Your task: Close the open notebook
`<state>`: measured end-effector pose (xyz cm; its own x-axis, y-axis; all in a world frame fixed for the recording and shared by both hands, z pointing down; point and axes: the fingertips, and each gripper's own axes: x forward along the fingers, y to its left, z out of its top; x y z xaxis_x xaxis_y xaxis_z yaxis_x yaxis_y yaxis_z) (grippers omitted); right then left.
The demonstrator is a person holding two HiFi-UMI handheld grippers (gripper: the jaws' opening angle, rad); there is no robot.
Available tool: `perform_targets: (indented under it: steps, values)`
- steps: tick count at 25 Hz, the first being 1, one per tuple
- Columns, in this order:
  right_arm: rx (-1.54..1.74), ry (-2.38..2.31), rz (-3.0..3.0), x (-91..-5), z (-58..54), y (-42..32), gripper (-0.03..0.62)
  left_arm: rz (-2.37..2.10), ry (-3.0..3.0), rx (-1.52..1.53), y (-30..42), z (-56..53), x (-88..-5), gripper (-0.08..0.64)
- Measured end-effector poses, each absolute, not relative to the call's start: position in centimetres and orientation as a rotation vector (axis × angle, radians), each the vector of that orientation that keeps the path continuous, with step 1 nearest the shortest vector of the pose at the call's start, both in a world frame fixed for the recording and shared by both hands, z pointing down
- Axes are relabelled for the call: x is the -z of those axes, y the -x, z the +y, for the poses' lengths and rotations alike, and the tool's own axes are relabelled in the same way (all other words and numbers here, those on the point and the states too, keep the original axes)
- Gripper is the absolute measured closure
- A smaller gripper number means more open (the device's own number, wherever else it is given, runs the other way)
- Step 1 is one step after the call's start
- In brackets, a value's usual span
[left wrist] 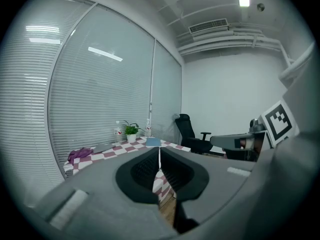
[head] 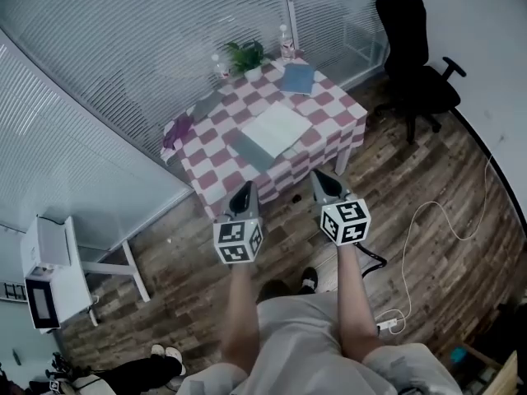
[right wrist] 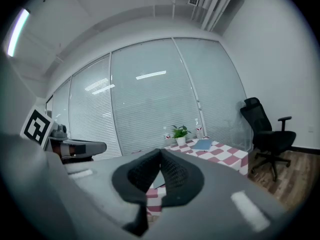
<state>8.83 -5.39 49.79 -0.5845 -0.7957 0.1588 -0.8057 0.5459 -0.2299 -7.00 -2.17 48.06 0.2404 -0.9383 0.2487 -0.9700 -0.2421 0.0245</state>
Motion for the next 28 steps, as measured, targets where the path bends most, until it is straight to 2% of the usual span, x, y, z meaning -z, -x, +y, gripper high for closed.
perform_targets:
  steps: [14, 20, 28]
  values:
    - [-0.545, -1.364, -2.682, -53.5, -9.8, -7.4, 0.592, -1.84, -2.237, -0.279, 11.2, -4.9, -50.5, 0.55]
    - [-0.477, -1.153, -2.674, -54.3, -12.8, -5.0, 0.592, -1.813, -2.252, -0.25, 12.1, -10.2, -50.2, 0.551]
    - [-0.447, -1.122, -2.617, -56.3, -20.0, -3.2, 0.592, -1.722, -2.243, -0.253, 13.2, -18.5, -52.9, 0.551]
